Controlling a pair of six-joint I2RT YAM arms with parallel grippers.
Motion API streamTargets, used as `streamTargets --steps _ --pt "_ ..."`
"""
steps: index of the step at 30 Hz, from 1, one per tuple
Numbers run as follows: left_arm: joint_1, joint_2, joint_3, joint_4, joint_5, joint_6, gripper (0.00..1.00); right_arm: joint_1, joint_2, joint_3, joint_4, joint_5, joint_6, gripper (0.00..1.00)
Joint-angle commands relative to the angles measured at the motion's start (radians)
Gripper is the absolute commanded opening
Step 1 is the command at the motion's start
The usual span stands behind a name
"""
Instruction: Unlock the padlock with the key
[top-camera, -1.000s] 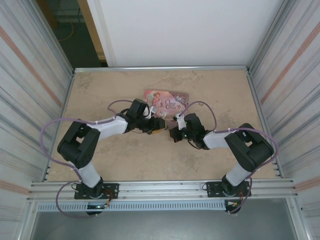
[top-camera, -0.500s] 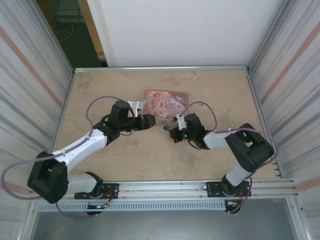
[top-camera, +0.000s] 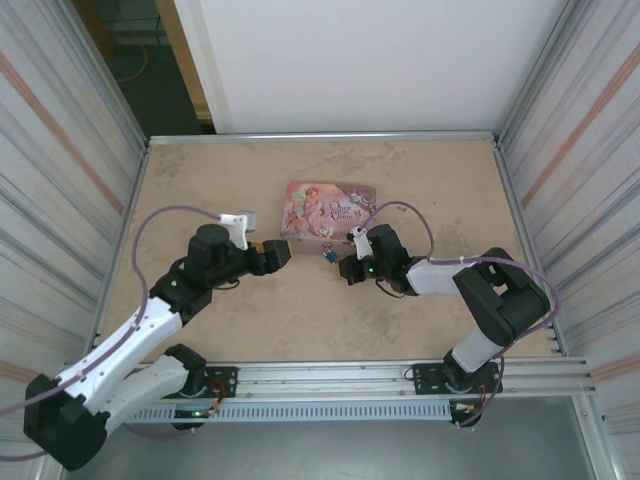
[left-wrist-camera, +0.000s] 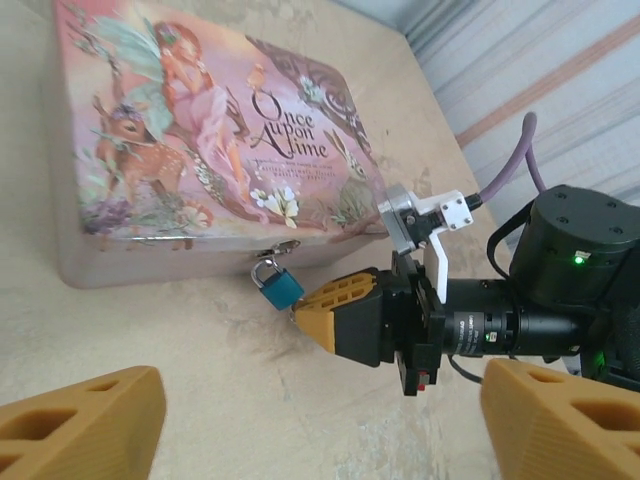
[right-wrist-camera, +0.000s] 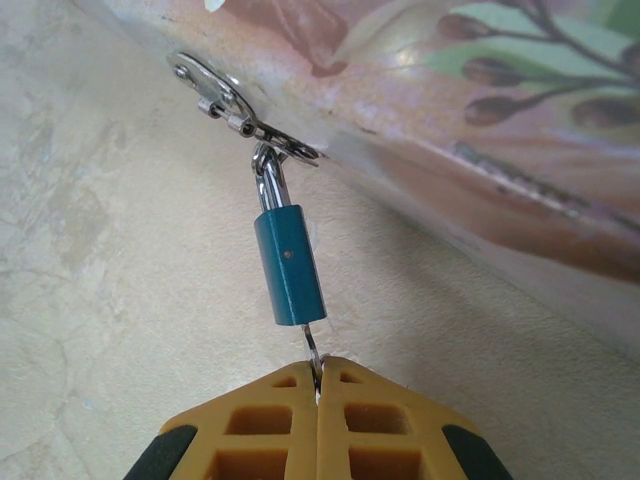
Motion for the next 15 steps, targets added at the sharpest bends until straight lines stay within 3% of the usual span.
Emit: streamTargets --steps 1,7,15 --pt "0.01 -0.079 -0.042 -0.062 -0.081 0.015 0.87 -0.003 -0.037 0.029 -0.056 -0.029 0.027 0.0" --pt "0.012 -0.177 -0.11 -0.08 -0.124 -0.047 0.89 -0.003 -0.05 0.056 -0.125 -0.063 0.044 0.0" --pt "0.015 -0.238 -0.207 -0.012 -0.085 -0.164 0.92 -0.006 -0.096 0.066 -0.188 -0.114 0.102 0.0"
